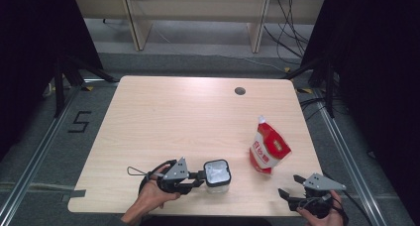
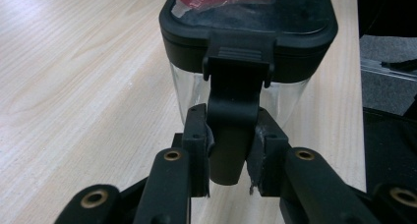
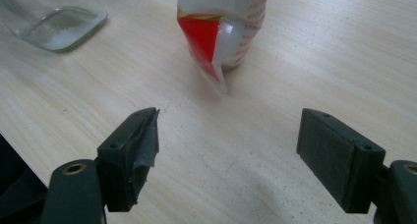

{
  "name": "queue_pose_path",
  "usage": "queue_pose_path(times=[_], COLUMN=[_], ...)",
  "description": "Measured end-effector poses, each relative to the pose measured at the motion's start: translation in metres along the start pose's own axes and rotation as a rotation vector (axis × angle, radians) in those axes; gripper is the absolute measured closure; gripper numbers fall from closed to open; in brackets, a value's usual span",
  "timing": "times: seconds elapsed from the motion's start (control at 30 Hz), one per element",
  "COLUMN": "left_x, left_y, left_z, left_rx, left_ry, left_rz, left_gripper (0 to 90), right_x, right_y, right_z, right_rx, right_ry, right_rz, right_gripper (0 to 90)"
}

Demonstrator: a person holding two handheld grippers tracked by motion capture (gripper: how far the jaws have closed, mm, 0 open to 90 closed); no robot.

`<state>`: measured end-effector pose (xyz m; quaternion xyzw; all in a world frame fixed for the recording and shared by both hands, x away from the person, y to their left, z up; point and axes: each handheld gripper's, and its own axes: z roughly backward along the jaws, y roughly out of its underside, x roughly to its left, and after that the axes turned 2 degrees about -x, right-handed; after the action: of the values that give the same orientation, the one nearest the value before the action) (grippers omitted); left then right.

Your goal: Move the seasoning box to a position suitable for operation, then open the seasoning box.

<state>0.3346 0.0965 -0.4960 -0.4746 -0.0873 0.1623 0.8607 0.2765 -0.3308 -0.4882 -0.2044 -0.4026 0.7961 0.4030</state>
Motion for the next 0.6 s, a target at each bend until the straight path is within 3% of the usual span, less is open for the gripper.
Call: queue_pose_path(times=[0.13,0.2,0.37,0.4,0.43,0.47,0.5,0.53,0.57,0.6], left_x=[0.0016,0.0016,0.0015,0.0032,0.0024,0.0024,0.003,0.0034,0.0021,0.0017], left_y=[0.0001,0.0004,0.0004,-0.0002,-0.0001,-0.0001,0.0001,0.0003,0.0002,0.0006], left_z=[0.0005,0.0005,0.0021,0.0032,0.0039,0.0039,0.0045,0.0053,0.0064,0.0076], left_rx=[0.006,0.0,-0.002,0.001,-0.009,-0.009,-0.013,-0.017,-0.004,-0.008], left_ry=[-0.022,-0.027,-0.045,-0.04,-0.036,-0.036,-0.039,-0.04,-0.022,-0.036], left_rz=[-0.002,0.021,0.034,0.028,0.065,0.065,0.068,0.05,0.078,0.061], left_gripper=[72.0,72.0,70.3,63.8,61.4,58.8,58.8,52.7,52.7,47.3], right_x=[-0.0002,-0.0003,0.0002,0.0012,0.0016,0.0042,0.0042,0.0041,0.0041,0.0042], right_y=[0.0,0.0,-0.0004,-0.0004,-0.0006,-0.0005,-0.0005,-0.0006,-0.0006,-0.0006], right_z=[0.0005,0.0005,0.0006,0.0001,0.0004,0.001,0.001,0.001,0.001,0.0008], right_rx=[-0.006,-0.005,0.003,0.003,0.005,0.015,0.015,0.009,0.009,0.008], right_ry=[0.0,0.0,-0.003,0.0,0.004,0.0,0.0,-0.003,-0.003,-0.007], right_rz=[0.006,0.007,0.008,0.008,0.009,-0.021,-0.021,-0.008,-0.008,-0.009], right_gripper=[24.8,24.8,24.8,25.0,25.0,25.1,25.1,25.1,25.1,25.2])
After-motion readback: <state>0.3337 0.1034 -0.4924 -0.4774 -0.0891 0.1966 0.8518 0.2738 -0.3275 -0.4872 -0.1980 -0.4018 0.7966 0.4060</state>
